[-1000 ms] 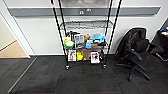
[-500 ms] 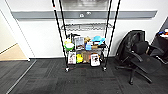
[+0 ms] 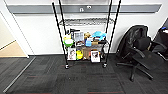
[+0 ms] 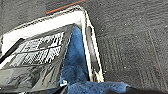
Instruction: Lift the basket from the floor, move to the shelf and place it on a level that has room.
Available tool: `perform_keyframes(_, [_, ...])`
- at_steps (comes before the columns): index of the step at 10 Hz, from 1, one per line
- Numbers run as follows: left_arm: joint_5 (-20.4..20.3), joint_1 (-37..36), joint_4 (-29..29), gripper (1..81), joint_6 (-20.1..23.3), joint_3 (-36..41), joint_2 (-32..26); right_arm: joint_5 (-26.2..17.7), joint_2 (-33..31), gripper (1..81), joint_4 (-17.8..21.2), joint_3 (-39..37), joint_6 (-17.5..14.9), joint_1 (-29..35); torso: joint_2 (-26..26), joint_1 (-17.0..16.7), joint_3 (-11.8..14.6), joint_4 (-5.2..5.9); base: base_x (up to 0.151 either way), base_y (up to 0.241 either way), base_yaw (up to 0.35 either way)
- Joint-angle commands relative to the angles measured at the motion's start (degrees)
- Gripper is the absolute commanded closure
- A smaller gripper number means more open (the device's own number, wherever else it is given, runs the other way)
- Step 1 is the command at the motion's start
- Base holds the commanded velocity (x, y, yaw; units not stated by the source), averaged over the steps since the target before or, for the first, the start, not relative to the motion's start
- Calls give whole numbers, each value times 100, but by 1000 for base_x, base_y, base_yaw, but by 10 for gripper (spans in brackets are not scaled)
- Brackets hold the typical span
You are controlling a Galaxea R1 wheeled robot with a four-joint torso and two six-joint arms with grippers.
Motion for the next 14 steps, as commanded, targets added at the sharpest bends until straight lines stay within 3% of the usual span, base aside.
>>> perform_keyframes(1, [315,-529,-99,10,-54,33,0,-318,-141,10,54,-34,20,604,-553,358,-515,0,0,0,0])
perform_keyframes(2, [315,-529,-107,10,-54,33,0,-345,-141,10,54,-34,20,683,-748,481,-164,0,0,0,0])
perform_keyframes(4, [315,-538,-99,10,-98,33,0,-512,-132,10,45,-34,20,911,-1036,675,-363,0,0,0,0])
perform_keyframes(5, [289,-538,-99,10,-98,33,0,-520,-115,10,19,-34,20,1016,-627,405,-418,0,0,0,0])
perform_keyframes(11, [236,-582,-99,10,-107,33,-35,-705,306,10,-34,-605,11,1254,-931,601,-437,0,0,0,0])
perform_keyframes(12, [236,-590,-99,10,-107,33,-17,-705,377,10,-34,-676,11,1245,-1504,970,-437,0,0,0,0])
perform_keyframes(13, [228,-590,-90,10,-107,33,0,-713,386,10,-34,-676,11,1263,-1513,975,-439,0,0,0,0])
perform_keyframes(14, [219,-625,-81,10,-98,50,17,-714,377,10,-25,-658,11,1272,-1001,641,-439,0,0,0,0])
